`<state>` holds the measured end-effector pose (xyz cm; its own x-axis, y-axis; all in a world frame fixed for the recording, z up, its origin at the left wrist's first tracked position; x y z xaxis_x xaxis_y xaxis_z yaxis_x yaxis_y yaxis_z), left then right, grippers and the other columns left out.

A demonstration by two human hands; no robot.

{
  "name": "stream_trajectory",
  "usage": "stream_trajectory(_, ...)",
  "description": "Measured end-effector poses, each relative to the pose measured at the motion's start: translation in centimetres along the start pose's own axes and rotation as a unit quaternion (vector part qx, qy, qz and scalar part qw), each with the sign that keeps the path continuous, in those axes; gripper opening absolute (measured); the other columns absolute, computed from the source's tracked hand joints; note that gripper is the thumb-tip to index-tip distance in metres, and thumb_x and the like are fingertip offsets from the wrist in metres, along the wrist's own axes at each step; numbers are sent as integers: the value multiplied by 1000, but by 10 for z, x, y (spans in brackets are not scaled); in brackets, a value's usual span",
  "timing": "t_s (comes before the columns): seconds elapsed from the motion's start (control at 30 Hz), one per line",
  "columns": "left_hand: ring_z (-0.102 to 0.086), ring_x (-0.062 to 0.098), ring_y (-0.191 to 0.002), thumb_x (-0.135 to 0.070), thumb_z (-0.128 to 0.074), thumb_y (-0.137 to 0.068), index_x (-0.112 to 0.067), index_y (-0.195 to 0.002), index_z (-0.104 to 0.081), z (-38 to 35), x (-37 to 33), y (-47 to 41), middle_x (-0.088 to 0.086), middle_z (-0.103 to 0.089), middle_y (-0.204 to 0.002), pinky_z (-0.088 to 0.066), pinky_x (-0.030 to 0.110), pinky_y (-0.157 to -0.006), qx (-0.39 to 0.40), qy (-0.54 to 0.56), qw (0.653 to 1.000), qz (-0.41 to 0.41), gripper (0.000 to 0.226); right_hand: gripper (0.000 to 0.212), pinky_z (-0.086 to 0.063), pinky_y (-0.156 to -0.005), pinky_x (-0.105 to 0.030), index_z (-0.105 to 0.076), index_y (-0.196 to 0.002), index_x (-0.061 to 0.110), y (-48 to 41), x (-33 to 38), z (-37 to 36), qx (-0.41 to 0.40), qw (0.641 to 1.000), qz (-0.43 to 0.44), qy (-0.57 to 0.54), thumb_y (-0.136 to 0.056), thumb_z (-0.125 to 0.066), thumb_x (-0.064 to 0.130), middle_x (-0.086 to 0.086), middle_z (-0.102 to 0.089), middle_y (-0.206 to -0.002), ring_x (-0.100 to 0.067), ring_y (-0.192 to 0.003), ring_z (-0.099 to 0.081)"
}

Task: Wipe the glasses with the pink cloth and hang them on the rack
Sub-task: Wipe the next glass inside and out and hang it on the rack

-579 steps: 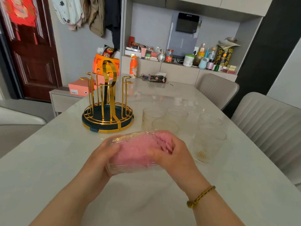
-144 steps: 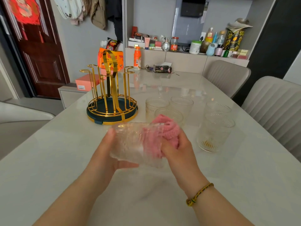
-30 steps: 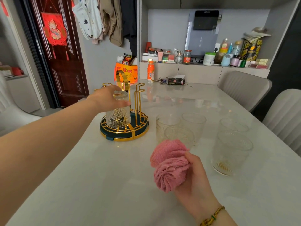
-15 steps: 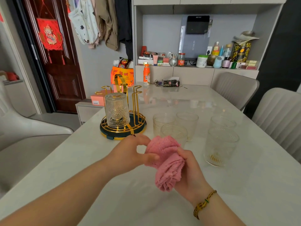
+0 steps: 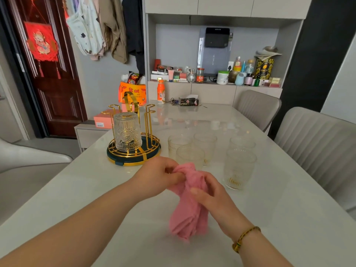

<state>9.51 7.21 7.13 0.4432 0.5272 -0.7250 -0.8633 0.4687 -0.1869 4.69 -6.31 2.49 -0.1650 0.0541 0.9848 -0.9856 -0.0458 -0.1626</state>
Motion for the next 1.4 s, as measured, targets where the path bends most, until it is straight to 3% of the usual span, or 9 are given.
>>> stream_trajectory(0.13,-44,-2,-51,-15,-61,-84,-23,-59,-57,-4,-17,-11,-9,-49,-56,-37,19,-57,30,-15,999,-22,27,18,-48,-67,-12,-58,-87,27,0,-2,16,-39,999,6,22,-81,-63,11,8,-64,-87,6,-73,-60)
stream_trajectory(0.2,-45,5,-61,-19,-60,-85,-5,-67,-62,-7,-18,-14,4,-49,-64,-37,22,-62,59,27,998,-3,23,14,-49,-66,-14,-62,-85,27,2,-3,24,-66,998,2,3,-85,-57,14,6,-66,-84,0,-73,-61)
stream_trajectory(0.3,-57,-3,-65,-25,-57,-87,-18,-77,-69,-18,-15,-16,-6,-63,-73,-44,11,-68,67,107,992,28,17,19,-51,-61,-16,-65,-82,25,7,-5,33,-105,994,-3,-32,-87,-53,10,7,-68,-77,-2,-69,-63)
stream_trajectory(0.43,-55,4,-76,-24,-58,-87,-23,-84,-61,-28,12,-16,-10,-58,-80,-42,14,-65,-174,187,961,107,4,19,-49,-66,-26,-61,-78,26,8,-5,52,-225,971,25,-82,-86,-55,9,4,-63,-78,-12,-73,-59)
stream_trajectory(0.57,-46,16,-109,-27,-71,-76,-18,-135,-34,-48,41,-23,1,-46,-120,-40,27,-85,-167,136,956,201,69,15,-42,-54,-14,-56,-72,20,6,-9,61,-295,952,62,-49,-81,-62,10,3,-53,-68,-7,-61,-48)
stream_trajectory(0.7,-32,20,-133,-27,-79,-68,-18,-145,-14,-65,53,-39,2,-32,-146,-32,33,-104,-86,90,975,182,101,17,-37,-48,-11,-54,-70,16,3,-13,61,-303,951,65,0,-82,-57,4,-1,-48,-65,-3,-53,-42)
stream_trajectory(1.07,-44,15,-121,-20,-80,-68,-13,-134,-33,-69,51,-53,0,-47,-134,-32,18,-85,-119,115,977,138,81,17,-42,-58,-21,-55,-72,19,2,-13,64,-321,946,51,-9,-83,-56,6,1,-52,-68,-8,-62,-48)
stream_trajectory(1.27,-55,7,-92,-13,-74,-72,-22,-116,-46,-36,46,-26,-9,-57,-105,-42,19,-78,-157,279,939,129,54,15,-41,-57,-21,-53,-72,17,2,-20,45,-292,956,22,8,-84,-56,8,0,-51,-70,-13,-63,-47)
stream_trajectory(1.4,-53,20,-110,-17,-66,-78,-28,-116,-46,-19,60,1,-5,-59,-112,-41,39,-98,-135,359,911,150,45,16,-39,-52,-10,-53,-72,17,-3,-18,25,-265,963,33,19,-84,-57,7,2,-52,-70,-3,-60,-48)
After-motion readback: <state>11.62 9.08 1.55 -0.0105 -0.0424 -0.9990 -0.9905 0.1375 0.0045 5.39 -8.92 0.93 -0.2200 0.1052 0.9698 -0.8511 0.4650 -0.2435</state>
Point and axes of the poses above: each hand's wrist, its own y-axis away from the middle knuckle, its own z-axis out of the back of the hand, x = y × z, the point moved 3 cm from there along -y, towards the middle knuckle
